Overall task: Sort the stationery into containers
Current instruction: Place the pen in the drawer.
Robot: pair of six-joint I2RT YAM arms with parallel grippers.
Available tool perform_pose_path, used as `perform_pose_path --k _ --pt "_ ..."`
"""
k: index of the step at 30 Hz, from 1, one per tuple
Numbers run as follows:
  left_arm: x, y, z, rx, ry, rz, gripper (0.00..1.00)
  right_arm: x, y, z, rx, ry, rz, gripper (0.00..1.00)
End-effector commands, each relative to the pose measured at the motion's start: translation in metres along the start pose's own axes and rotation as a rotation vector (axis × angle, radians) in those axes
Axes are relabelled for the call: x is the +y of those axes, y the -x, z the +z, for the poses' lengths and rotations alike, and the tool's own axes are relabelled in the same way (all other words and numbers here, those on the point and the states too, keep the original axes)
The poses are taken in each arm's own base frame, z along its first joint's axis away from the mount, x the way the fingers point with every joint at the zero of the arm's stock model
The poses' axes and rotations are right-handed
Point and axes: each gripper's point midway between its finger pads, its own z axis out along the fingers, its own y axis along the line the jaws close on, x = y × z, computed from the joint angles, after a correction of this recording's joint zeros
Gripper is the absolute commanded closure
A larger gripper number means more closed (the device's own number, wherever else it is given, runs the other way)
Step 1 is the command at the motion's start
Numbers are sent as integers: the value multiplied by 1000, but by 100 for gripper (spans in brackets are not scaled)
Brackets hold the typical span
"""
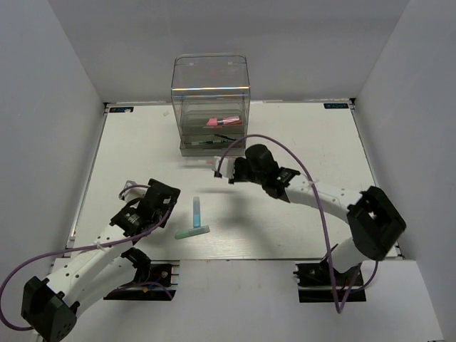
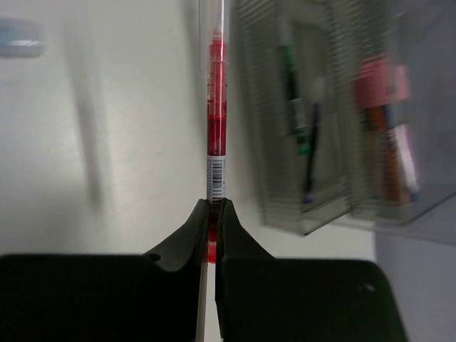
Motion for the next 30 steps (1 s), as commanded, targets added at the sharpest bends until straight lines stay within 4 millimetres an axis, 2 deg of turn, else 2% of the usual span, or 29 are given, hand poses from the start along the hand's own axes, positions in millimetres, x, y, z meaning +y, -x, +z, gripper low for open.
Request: perform_pose_path --k 1,2,3,4,5,7,8,10,11,13,14,15,16,17,18,20,22,24,25,27,28,29,30 --pt "-5 1 -3 9 -3 -53 1 -82 28 13 -74 -195 -106 100" --pt "-5 1 -3 9 -3 -53 1 -96 35 13 -87 -218 -135 100" --pt "-3 0 -3 9 5 -49 1 -107 35 18 -90 -224 -152 100" --pt "-1 0 -3 9 3 -61 1 -107 31 27 -83 -211 -160 100" --pt "-1 0 -3 9 3 -61 1 -126 42 26 -97 -240 -175 100" --pt "1 1 -5 9 -3 -73 1 -121 26 44 -62 -192 -180 100" --pt "6 0 -3 9 6 -69 1 -136 31 48 -67 -210 -192 100" --pt "2 2 -7 9 -15 -89 1 -133 20 59 -49 -177 -195 100" --pt "5 1 -5 9 -7 -85 1 -138 24 62 -56 -176 -200 100" --pt "4 2 -7 9 -17 -90 1 -145 18 73 -41 -164 -198 100" --pt "7 1 -5 9 -9 -95 1 -136 10 81 -22 -126 -189 100" --pt "7 1 -5 9 -9 -95 1 -143 12 82 -24 -134 -188 100" --pt "7 1 -5 9 -9 -95 1 -136 5 90 -6 -98 -179 97" --pt "6 2 -6 9 -17 -99 1 -139 1 91 0 -99 -174 91" --pt "6 2 -6 9 -17 -99 1 -146 3 90 -1 -110 -171 83" --pt "10 1 -5 9 -9 -95 1 -143 -7 94 21 -97 -154 65" --pt "10 1 -5 9 -9 -95 1 -143 -7 94 15 -96 -133 59" --pt "10 1 -5 9 -9 -95 1 -145 -1 91 -6 -91 -122 59" --pt "10 1 -5 9 -9 -95 1 -147 4 87 -21 -94 -101 61" --pt "9 0 -3 9 -9 -95 1 -135 11 85 -61 -26 -76 85" --pt "6 0 -3 10 -18 -100 1 -137 18 80 -82 -17 -57 94" --pt "5 0 -2 10 -18 -100 1 -136 20 77 -96 -1 -47 100" --pt "7 -1 -1 9 -9 -95 1 -116 25 76 -140 93 -30 100"
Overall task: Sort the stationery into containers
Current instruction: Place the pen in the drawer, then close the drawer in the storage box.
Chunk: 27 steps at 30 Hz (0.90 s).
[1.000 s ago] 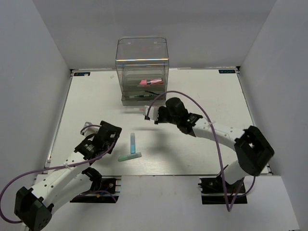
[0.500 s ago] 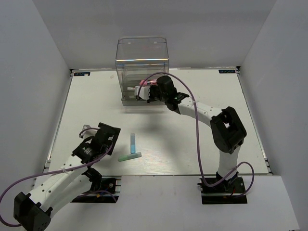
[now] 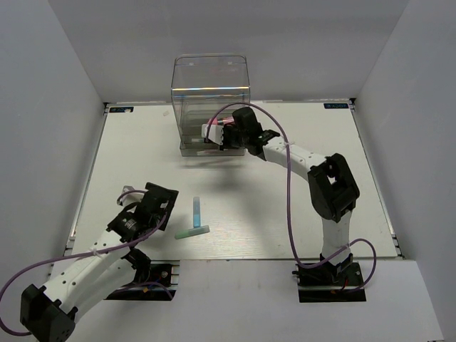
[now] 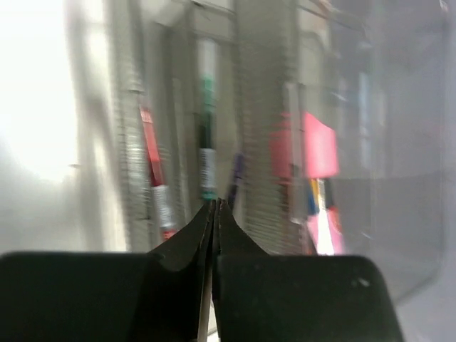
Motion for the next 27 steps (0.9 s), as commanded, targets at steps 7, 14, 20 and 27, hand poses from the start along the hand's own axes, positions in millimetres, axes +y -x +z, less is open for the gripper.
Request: perform_pose_path --k 7,14,20,27 --pt "1 0 7 -15 12 -8 1 74 56 -43 -288 460 2 100" --pt "1 0 7 -15 12 -8 1 69 20 -4 -141 402 34 100" --pt "1 0 7 -15 12 -8 1 19 -8 29 4 170 96 100" --pt "-6 -2 6 -5 -12 -21 1 -15 -19 37 57 -38 111 100"
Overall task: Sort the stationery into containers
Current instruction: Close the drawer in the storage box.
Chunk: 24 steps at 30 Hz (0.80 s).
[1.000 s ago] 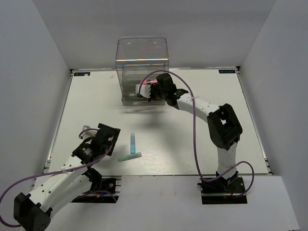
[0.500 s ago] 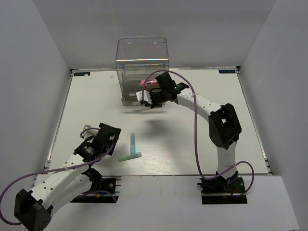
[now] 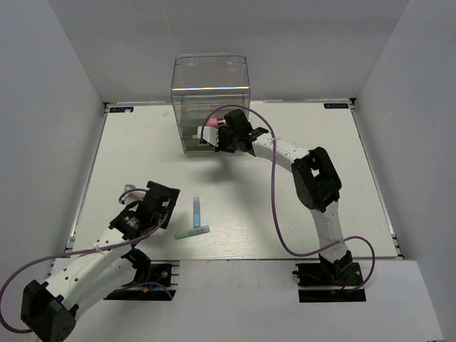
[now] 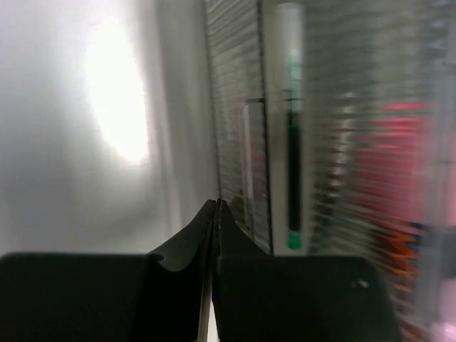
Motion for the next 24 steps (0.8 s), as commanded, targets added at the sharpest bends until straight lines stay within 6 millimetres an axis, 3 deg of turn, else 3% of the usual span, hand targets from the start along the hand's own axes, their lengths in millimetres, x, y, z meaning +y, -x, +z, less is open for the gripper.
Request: perform_pose_path --k 1,8,13,14,16,17,18,19,20,21,22,23,24 --pt "-1 1 3 -8 -14 -19 1 -57 21 -14 -31 -244 -11 100" --pt "-20 -4 7 4 -72 -30 1 -74 17 -14 -15 -326 -20 100" --pt "-38 -15 19 24 -137 -13 3 -70 17 -18 -19 -316 -10 100" --pt "-46 -18 20 34 -167 -6 5 -63 14 -17 -16 -291 -2 100" --pt "-63 -22 27 33 -246 -26 18 -44 27 -29 -73 -207 8 100" --pt "-85 -22 24 30 -334 -49 23 -35 29 -38 -83 -185 10 100" --pt "-88 -22 28 19 -356 -61 32 -16 20 -37 -77 -142 26 100" --pt "-97 -22 28 16 -388 -63 38 -4 27 -39 -122 -98 24 99" --pt "-94 -25 40 0 -377 -62 44 -6 44 -61 -160 -115 9 92" --pt "-111 -22 39 -19 -441 -85 49 23 23 -54 -132 -56 49 81" --pt "-114 -24 43 -23 -450 -76 62 29 23 -58 -141 -45 71 58" --pt "-110 -29 58 -32 -423 -65 68 35 24 -69 -145 -45 89 50" --pt "-127 -26 59 -44 -468 -84 73 49 15 -69 -129 -19 146 48"
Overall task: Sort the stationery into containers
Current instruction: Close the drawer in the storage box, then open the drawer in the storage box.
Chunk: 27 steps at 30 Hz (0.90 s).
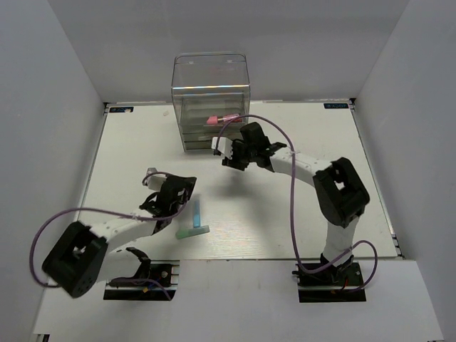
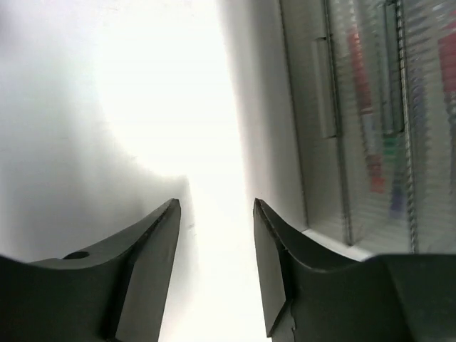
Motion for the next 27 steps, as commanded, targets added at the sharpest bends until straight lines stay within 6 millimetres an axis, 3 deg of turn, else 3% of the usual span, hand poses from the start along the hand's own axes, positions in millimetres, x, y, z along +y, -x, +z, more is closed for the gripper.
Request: perform_pose_path --k 1,4,6,7,8,9,12,14,16,18,19,22,24,26,27 --pt "-54 3 18 -42 -191 -53 73 11 25 -30 -96 14 83 48" --pt "-61 -10 48 -16 -193 -57 73 37 5 -43 -73 58 171 51" --pt "-73 -18 62 -6 -217 -65 65 55 0 -54 -76 95 200 57" --pt "-69 -22 75 -1 -224 -71 61 58 0 -57 -77 98 211 57" --pt "-77 -23 80 -3 -246 -80 50 59 -1 -59 -83 95 225 59" --pt "-78 -25 85 -4 -257 -85 47 58 5 -67 -99 84 220 59" --pt "-85 -23 104 -25 -282 -105 36 70 -5 -75 -85 90 246 60" --pt "-94 -26 114 -26 -286 -106 34 75 -10 -79 -77 89 254 60" --pt "-86 -27 128 -33 -257 -99 34 74 -11 -82 -79 79 257 60" --pt "-92 -24 137 -44 -267 -108 34 75 -15 -83 -73 78 267 60" --pt "-83 -28 144 -42 -248 -100 36 74 -15 -84 -75 77 268 60" --pt "-91 -25 154 -53 -271 -114 42 73 -17 -85 -74 76 276 60" --pt "-82 -24 162 -61 -254 -112 46 72 -20 -85 -70 74 282 60" --pt "-87 -25 167 -63 -267 -117 48 72 -19 -85 -73 74 280 60" --pt "-78 -23 172 -69 -248 -113 50 72 -20 -84 -73 76 284 60"
